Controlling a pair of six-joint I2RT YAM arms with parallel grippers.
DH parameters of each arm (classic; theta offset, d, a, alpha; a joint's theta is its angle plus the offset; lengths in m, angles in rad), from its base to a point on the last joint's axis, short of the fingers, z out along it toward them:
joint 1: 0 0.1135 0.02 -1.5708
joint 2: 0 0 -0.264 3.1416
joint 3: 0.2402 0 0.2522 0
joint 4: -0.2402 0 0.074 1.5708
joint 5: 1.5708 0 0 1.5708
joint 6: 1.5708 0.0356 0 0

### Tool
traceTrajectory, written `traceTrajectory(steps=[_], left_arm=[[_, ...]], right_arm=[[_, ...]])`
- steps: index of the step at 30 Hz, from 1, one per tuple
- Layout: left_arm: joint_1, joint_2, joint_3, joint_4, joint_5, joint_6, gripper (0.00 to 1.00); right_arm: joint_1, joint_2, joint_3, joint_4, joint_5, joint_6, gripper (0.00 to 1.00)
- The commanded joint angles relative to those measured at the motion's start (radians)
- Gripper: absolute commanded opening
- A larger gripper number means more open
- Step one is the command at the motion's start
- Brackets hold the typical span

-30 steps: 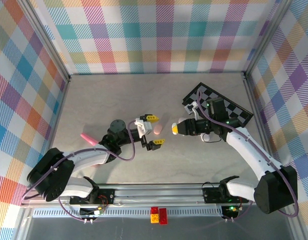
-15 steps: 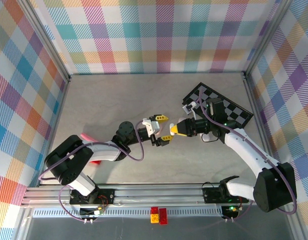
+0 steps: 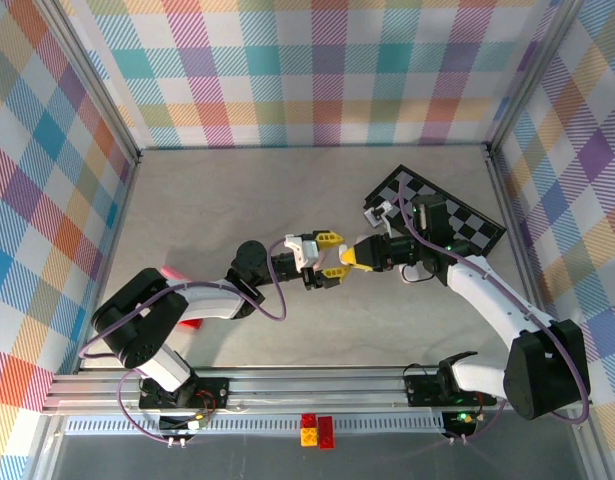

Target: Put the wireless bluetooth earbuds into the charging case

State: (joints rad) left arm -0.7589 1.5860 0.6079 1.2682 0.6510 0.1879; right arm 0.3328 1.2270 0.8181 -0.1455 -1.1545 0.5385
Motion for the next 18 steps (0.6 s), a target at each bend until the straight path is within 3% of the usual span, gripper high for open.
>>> traceTrajectory(steps=[1,3,11,18], left_arm=[[-0.007,0.018,0.032,0.053,0.044,0.001,0.53],[-0.007,0.023,0.030,0.053,0.047,0.002,0.48],[-0.007,0.019,0.029,0.048,0.035,0.002,0.46],[-0.008,0.019,0.018,0.024,-0.047,0.031,0.47]], right_arm=[[-0.003,-0.001,-0.013,0.028,-0.042,0.001,0.45],[-0.002,-0.004,-0.014,0.033,-0.040,0.005,0.45],[-0.002,-0.003,-0.011,0.039,-0.026,0.014,0.50],[-0.002,-0.045,0.022,-0.047,0.114,-0.033,0.76]])
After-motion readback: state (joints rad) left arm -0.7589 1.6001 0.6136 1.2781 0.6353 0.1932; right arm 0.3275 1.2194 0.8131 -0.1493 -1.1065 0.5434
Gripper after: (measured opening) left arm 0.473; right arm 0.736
